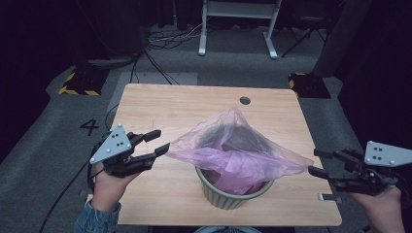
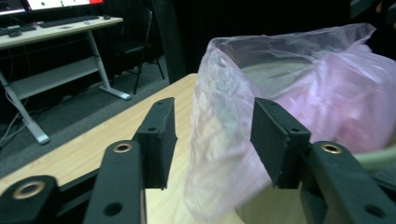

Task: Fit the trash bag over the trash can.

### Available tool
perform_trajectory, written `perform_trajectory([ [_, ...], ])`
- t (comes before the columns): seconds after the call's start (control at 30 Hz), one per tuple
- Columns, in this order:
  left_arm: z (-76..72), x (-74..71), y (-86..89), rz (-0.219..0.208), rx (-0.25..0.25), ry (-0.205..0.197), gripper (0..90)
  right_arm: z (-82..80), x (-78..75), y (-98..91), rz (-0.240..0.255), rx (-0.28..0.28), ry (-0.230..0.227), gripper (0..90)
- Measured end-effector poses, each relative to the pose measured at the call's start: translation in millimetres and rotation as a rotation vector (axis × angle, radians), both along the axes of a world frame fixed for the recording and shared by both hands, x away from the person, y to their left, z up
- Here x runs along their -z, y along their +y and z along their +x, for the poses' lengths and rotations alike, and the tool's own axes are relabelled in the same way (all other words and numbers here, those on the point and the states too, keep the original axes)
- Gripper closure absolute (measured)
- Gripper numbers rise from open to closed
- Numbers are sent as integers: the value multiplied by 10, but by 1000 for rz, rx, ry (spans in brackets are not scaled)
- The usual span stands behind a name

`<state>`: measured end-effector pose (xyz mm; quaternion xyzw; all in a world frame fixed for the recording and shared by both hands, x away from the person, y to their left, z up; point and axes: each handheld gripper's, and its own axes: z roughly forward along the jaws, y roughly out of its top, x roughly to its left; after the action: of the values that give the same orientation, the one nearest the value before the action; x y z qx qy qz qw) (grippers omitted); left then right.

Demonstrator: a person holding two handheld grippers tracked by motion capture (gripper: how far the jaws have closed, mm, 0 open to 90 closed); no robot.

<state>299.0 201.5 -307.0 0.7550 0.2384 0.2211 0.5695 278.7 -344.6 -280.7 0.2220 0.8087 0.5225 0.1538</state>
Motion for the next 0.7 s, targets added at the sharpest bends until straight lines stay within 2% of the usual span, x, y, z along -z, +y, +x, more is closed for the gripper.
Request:
perform_trajectory([
  [0.17,163,2,-115,-37,10,11,465,95,-182,232,-14,-13,-10,392],
  [0.2,186,2,-143,-34,21,7,464,133,-217,342,-24,-24,-11,392],
  [0.3,287,14,-244,-19,38,7,459,199,-223,451,-38,-27,-5,404],
  [0.37,399,42,-301,3,48,36,447,264,-208,518,-49,-33,15,456],
  [0.47,588,121,-333,24,30,86,424,370,-161,618,-68,-39,41,522],
  [0.6,707,214,-298,-40,102,144,424,477,-111,698,-83,-48,63,604],
  [0.63,702,232,-304,-50,132,144,420,519,-91,716,-94,-51,68,631],
  [0.7,684,255,-330,-39,170,142,420,531,-86,719,-97,-49,69,639],
])
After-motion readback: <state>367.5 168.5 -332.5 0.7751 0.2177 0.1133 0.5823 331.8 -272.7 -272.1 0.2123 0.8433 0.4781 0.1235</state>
